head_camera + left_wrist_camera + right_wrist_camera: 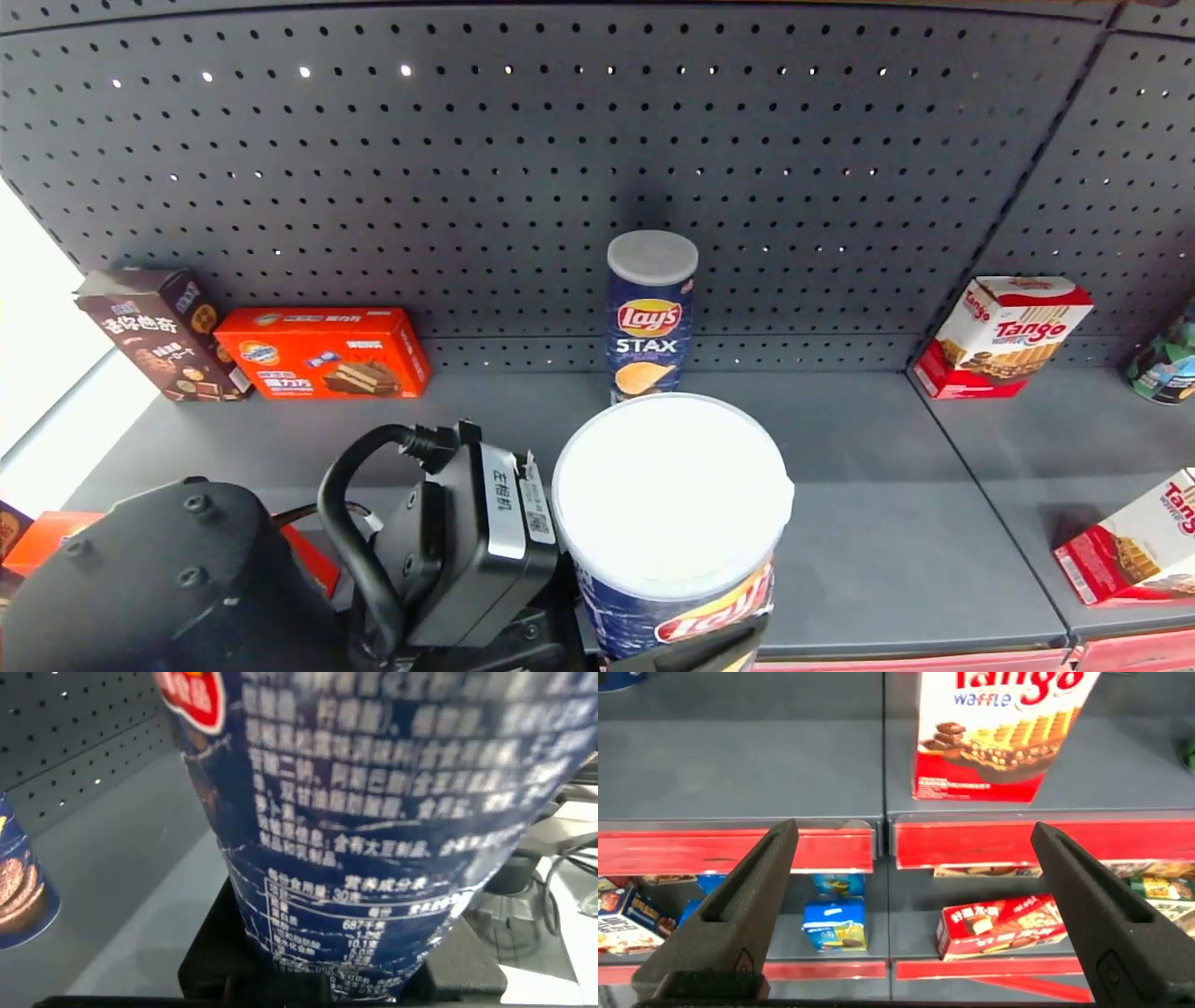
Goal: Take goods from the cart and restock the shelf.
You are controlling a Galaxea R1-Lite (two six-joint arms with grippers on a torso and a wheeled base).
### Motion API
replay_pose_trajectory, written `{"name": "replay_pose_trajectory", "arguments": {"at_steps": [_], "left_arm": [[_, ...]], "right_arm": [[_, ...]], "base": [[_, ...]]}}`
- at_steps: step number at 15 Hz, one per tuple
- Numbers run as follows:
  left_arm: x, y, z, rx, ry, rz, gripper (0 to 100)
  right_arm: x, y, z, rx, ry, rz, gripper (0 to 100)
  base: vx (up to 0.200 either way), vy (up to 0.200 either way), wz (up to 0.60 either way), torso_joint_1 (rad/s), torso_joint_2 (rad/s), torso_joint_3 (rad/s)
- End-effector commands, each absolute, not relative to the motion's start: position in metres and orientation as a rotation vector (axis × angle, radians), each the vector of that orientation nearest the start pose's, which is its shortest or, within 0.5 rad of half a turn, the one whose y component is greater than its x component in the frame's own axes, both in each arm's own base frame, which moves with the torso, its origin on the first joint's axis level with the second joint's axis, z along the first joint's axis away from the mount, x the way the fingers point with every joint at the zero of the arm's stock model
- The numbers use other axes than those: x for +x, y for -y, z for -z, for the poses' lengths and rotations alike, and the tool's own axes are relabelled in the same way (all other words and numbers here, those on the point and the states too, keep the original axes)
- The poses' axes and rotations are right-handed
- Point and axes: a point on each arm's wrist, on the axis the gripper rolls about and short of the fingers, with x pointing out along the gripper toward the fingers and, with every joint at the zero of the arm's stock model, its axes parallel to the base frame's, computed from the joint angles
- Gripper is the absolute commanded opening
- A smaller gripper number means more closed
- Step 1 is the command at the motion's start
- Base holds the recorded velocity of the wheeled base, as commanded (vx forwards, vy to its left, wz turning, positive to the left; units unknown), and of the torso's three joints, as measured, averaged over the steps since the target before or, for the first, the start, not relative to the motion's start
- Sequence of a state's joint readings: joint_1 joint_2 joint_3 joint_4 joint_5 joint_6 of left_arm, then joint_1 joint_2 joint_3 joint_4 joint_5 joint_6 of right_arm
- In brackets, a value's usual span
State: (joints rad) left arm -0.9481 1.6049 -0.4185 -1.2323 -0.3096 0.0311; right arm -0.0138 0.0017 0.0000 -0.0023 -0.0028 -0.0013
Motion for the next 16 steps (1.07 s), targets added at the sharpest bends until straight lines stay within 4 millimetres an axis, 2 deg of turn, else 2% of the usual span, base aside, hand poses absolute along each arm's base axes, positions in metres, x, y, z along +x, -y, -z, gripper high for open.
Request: {"name": "replay_pose_trajectory", "arguments": {"at_steps": [1, 9, 12, 15, 16], "left_arm": [[0.141, 0.201, -0.172, 0.011, 0.073, 1.240, 0], [0.151, 0.179, -0.176, 0.005, 0.099, 1.139, 0], [0.159, 0.159, -0.177, 0.019, 0.110, 1.053, 0], [0.162, 0.156, -0.184, 0.016, 0.138, 1.036, 0], [0.170, 0.154, -0.192, 0.015, 0.167, 1.018, 0]], "right_arm": [[-0.023, 0.000, -0.076, -0.002, -0.002, 0.015, 100], [-0.023, 0.000, -0.076, -0.002, -0.002, 0.015, 100], [-0.023, 0.000, -0.076, -0.003, -0.002, 0.012, 100], [-0.023, 0.000, -0.076, -0.003, -0.002, 0.012, 100], [-0.023, 0.000, -0.076, -0.003, -0.003, 0.012, 100]], "base": [[0.000, 0.000, 0.00, 0.000, 0.00, 0.000], [0.000, 0.000, 0.00, 0.000, 0.00, 0.000], [0.000, 0.000, 0.00, 0.000, 0.00, 0.000], [0.000, 0.000, 0.00, 0.000, 0.00, 0.000], [0.000, 0.000, 0.00, 0.000, 0.00, 0.000]]}}
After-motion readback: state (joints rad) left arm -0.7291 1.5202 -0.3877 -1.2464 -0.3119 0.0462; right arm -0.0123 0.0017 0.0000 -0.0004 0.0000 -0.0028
